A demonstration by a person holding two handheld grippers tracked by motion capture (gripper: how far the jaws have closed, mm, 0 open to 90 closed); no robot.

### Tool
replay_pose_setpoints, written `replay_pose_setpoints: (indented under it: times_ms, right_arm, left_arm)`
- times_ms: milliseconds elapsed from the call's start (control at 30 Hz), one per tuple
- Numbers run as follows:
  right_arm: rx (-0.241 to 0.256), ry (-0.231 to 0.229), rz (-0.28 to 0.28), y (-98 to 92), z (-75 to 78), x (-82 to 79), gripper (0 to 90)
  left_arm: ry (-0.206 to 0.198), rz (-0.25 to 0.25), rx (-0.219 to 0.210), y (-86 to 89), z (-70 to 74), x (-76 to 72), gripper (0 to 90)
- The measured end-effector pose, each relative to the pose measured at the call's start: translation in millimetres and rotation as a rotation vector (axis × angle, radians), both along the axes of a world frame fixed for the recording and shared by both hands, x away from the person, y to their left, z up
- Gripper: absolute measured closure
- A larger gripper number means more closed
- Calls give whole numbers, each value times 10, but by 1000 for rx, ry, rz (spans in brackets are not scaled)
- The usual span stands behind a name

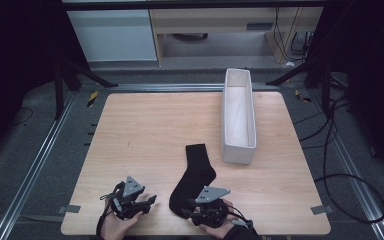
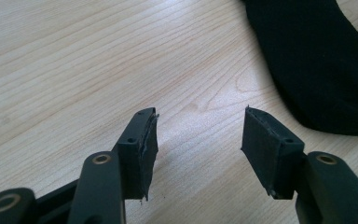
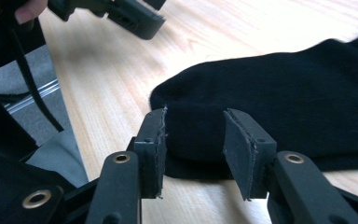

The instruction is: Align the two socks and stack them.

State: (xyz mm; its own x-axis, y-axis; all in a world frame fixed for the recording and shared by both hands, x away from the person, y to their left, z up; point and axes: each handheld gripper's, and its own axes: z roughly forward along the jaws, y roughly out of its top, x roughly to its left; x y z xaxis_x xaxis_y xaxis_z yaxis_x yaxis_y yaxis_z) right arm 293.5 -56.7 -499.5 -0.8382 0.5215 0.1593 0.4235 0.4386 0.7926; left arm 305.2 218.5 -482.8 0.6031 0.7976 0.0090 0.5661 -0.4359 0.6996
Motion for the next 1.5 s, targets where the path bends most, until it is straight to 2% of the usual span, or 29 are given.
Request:
replay_pose_setpoints:
  times_ms: [100,167,267,367,533,600,867,967,1067,1167,1300,1367,1500]
  right_arm:
    - [-10,10,12,38,-31,8,695]
    - [-3,40,20,44,-38,25,770]
    - [1,42,24,47,-25,37,874]
    - [23,43,24,28,21,48,887]
    - [94,23,4,-66,159,30,889]
    - [110,36,10,-99,191,11,888]
    - [32,119,44,-86,20,-31,876]
    - [22,134,47,-75,-10,-38,823]
    - [60,106,39,-114,35,-13,757]
    - [84,39,-15,-219,126,54,698]
    - [35,-50,-128,-401,132,258,685]
    - [-14,-86,-176,-461,94,389,692]
    - [-73,-130,-255,-487,42,597,677]
  left_arm:
    - [4,1,-5,-3,-10,8,444]
    - [7,0,-5,-1,-14,11,445]
    - [6,-2,-4,-2,-13,11,448]
    - [8,-2,-7,-1,-17,18,448]
    - [9,-5,-5,-9,-18,11,449]
    - [10,-5,-2,-12,-17,10,449]
    - [10,-9,-3,-25,-25,6,449]
    - [10,-9,-9,-45,-27,2,446]
    - [4,-13,-17,-85,-15,-2,432]
    - [7,-30,-40,-175,5,7,412]
    - [5,-63,-76,-372,36,-15,384]
    - [-1,-91,-54,-478,36,-44,376]
    - [-4,-117,-20,-593,0,-70,370]
